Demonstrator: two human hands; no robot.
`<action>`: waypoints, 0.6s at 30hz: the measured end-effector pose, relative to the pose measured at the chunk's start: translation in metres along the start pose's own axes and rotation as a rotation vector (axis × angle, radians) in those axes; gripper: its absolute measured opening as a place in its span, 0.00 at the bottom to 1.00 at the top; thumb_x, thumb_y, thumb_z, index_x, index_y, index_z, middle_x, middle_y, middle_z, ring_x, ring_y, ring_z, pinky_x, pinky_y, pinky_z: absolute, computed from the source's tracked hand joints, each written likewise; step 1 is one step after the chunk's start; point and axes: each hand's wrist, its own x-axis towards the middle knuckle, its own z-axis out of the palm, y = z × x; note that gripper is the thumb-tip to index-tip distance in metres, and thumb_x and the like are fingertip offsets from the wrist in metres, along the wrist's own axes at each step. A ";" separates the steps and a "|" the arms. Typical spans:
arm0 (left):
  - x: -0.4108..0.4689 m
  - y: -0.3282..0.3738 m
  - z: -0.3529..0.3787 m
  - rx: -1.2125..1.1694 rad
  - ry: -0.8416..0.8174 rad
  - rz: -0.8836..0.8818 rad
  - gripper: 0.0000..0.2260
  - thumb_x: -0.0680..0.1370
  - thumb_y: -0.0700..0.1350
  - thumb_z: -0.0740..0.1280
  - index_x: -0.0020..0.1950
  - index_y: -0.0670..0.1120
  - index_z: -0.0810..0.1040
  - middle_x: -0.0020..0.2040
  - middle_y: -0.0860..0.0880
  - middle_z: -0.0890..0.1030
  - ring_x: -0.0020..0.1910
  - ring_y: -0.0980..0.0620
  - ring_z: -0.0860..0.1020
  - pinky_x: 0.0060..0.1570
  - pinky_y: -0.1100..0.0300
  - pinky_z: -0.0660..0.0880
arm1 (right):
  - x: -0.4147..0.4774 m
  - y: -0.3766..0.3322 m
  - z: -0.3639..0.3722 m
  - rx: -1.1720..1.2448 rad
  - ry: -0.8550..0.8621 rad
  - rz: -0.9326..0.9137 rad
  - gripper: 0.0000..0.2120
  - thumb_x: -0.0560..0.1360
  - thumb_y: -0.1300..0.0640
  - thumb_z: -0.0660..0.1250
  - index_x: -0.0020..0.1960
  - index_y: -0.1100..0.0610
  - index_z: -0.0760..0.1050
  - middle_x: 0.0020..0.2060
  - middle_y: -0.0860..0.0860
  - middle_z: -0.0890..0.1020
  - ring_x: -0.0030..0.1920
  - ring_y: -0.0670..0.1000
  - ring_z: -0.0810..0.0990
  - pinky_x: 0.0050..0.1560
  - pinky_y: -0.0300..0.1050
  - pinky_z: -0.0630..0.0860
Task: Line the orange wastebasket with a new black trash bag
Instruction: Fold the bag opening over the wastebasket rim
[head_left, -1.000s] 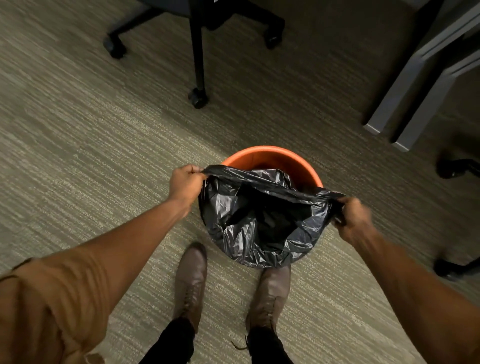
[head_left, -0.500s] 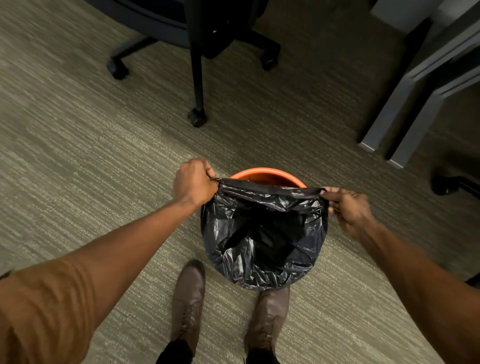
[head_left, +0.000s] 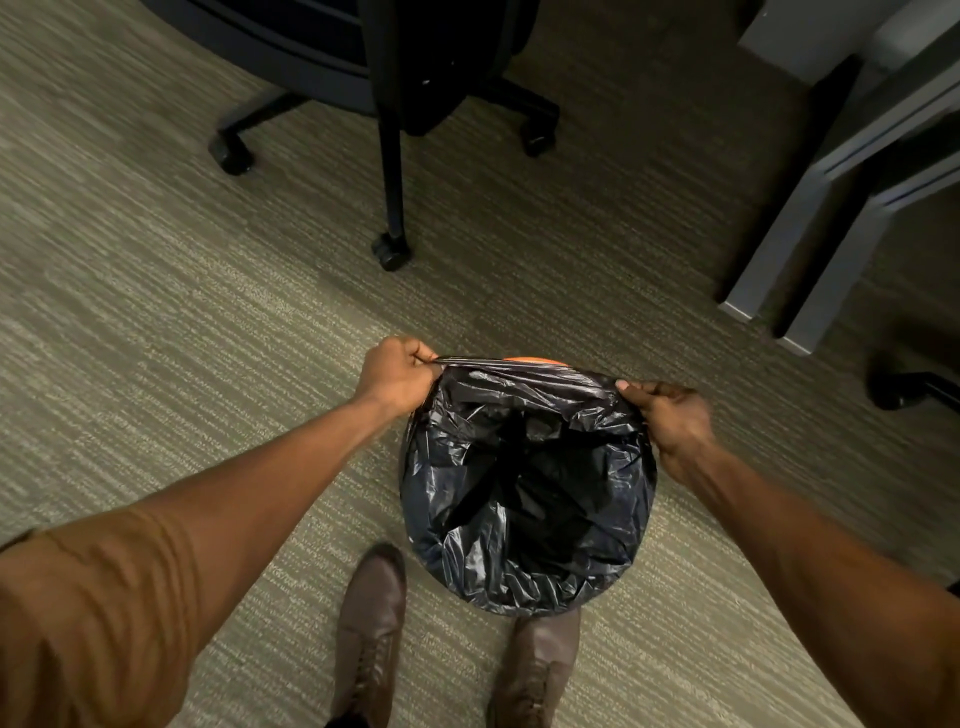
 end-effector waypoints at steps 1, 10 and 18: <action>0.004 -0.003 0.001 -0.032 -0.022 -0.038 0.06 0.82 0.39 0.74 0.48 0.50 0.85 0.49 0.51 0.88 0.49 0.54 0.85 0.43 0.67 0.75 | 0.002 0.001 0.003 -0.008 0.013 0.019 0.05 0.72 0.60 0.81 0.42 0.58 0.86 0.35 0.54 0.89 0.30 0.49 0.87 0.30 0.41 0.82; 0.031 -0.010 0.003 -0.180 -0.131 -0.164 0.12 0.75 0.53 0.81 0.49 0.45 0.88 0.47 0.49 0.91 0.52 0.49 0.88 0.67 0.50 0.79 | 0.019 0.005 0.016 -0.164 0.036 0.216 0.05 0.72 0.60 0.75 0.45 0.63 0.86 0.36 0.57 0.88 0.32 0.56 0.86 0.33 0.50 0.84; 0.021 -0.048 0.011 0.279 -0.169 -0.199 0.22 0.85 0.56 0.68 0.49 0.37 0.82 0.41 0.42 0.84 0.34 0.49 0.77 0.37 0.53 0.78 | 0.016 0.011 0.003 -0.401 0.150 0.069 0.13 0.72 0.46 0.75 0.44 0.56 0.84 0.40 0.54 0.88 0.40 0.55 0.86 0.43 0.50 0.82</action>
